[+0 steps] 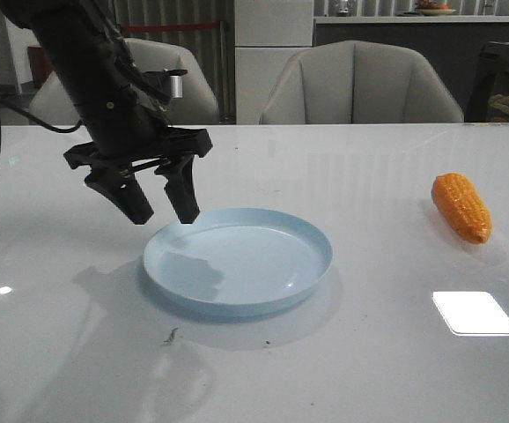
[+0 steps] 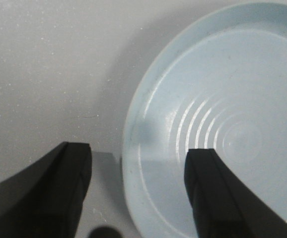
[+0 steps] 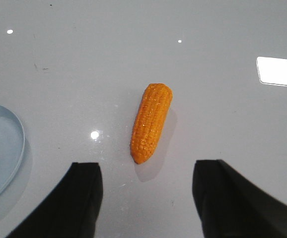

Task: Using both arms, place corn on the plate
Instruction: 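Open the left gripper and raise it away from the plate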

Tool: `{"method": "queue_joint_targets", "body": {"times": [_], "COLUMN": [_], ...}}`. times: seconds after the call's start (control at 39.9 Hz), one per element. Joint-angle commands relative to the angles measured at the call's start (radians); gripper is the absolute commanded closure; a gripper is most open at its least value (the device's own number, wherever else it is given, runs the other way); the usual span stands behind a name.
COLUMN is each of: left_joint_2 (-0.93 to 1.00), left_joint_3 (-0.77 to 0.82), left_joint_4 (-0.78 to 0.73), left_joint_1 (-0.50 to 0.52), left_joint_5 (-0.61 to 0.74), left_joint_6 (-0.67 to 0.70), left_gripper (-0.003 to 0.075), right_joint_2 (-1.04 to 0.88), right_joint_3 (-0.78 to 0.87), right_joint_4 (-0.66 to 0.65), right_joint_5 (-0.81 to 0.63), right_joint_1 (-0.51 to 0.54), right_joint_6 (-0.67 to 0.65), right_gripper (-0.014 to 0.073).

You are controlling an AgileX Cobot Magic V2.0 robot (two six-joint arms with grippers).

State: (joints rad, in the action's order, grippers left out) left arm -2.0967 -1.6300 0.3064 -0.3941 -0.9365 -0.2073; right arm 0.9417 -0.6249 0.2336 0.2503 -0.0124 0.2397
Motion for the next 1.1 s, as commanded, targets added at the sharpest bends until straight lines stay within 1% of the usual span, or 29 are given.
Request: {"method": "queue_joint_targets", "body": {"times": [0.0,0.1,0.18,0.28,0.38,0.55,0.65,0.73,0.83,0.98,1.08], "left_joint_2": [0.068,0.07,0.078,0.114,0.183,0.331,0.421,0.491,0.601,0.78,0.906], "left_joint_3": [-0.044,-0.084,-0.128,-0.176,-0.191,-0.191,-0.17,-0.128,-0.017,0.249,0.432], "left_joint_4": [0.016,-0.021,-0.078,-0.125,-0.149,-0.154,-0.194,-0.231,-0.238,-0.233,-0.233], "left_joint_1": [-0.005,-0.005,-0.003,0.009,0.03,0.104,0.161,0.204,0.268,0.354,0.369], "left_joint_5": [-0.001,-0.02,-0.015,0.026,0.102,0.191,0.216,0.241,0.305,0.462,0.577], "left_joint_6": [-0.004,-0.004,-0.004,0.009,0.047,0.056,0.056,0.056,0.056,0.056,0.056], "left_gripper": [0.0253,0.0282,0.0302,0.0325,0.0344,0.0379,0.04,0.0419,0.0447,0.0486,0.0514], "right_joint_2": [-0.008,-0.008,-0.008,-0.008,-0.008,-0.008,-0.008,-0.008,-0.008,-0.008,-0.008], "right_joint_3": [-0.035,-0.035,-0.035,-0.035,-0.035,-0.035,-0.035,-0.035,-0.035,-0.035,-0.035], "right_joint_4": [0.004,0.005,0.005,0.005,0.005,0.006,0.01,0.016,0.018,0.018,0.019], "right_joint_5": [-0.077,-0.074,-0.07,-0.057,-0.038,-0.018,-0.006,0.008,0.041,0.07,0.075], "right_joint_1": [-0.002,-0.002,-0.002,-0.002,-0.002,-0.002,-0.002,-0.002,-0.002,-0.002,-0.002], "right_joint_6": [-0.001,-0.001,-0.001,-0.001,-0.001,-0.001,-0.001,-0.001,-0.001,-0.001,-0.001], "right_gripper": [0.0088,0.0088,0.0088,0.0088,0.0088,0.0088,0.0088,0.0088,0.0088,0.0088,0.0088]}}
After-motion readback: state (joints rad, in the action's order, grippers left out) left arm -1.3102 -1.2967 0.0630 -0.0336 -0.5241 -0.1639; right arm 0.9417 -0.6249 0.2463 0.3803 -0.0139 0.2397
